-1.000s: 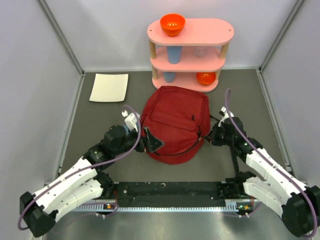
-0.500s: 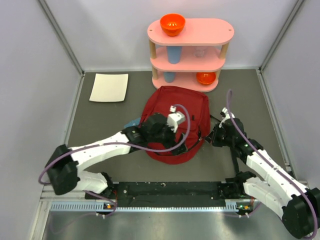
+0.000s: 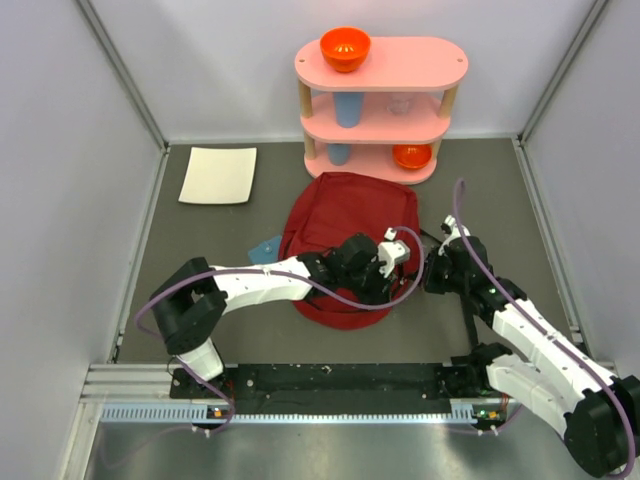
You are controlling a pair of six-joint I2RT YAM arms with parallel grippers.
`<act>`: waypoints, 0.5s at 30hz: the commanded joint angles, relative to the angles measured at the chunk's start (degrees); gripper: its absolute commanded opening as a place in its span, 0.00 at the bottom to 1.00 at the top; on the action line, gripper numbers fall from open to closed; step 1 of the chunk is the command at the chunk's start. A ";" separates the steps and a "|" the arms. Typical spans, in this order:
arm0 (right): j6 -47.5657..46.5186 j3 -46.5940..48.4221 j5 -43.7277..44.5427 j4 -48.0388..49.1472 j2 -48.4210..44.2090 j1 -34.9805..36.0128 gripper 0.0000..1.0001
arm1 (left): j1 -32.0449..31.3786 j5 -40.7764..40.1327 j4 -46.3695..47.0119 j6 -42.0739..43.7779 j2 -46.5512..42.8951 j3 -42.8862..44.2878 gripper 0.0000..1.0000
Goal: Pack the student bag
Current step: Zip the student bag at the center of the board.
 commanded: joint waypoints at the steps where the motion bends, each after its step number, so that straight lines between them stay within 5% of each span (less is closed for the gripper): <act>1: 0.94 1.36 2.83 2.70 -0.48 -0.62 0.00 | -0.09 1.37 6.21 -4.08 -0.18 -2.94 0.11; 2: 1.30 1.28 3.26 2.79 0.48 -0.53 0.00 | -0.17 1.72 6.56 -4.96 -0.18 -3.83 0.01; 15: 5.08 4.35 12.85 7.54 7.25 -1.23 0.00 | -7.64 0.32 13.77 -12.88 2.37 -11.48 0.00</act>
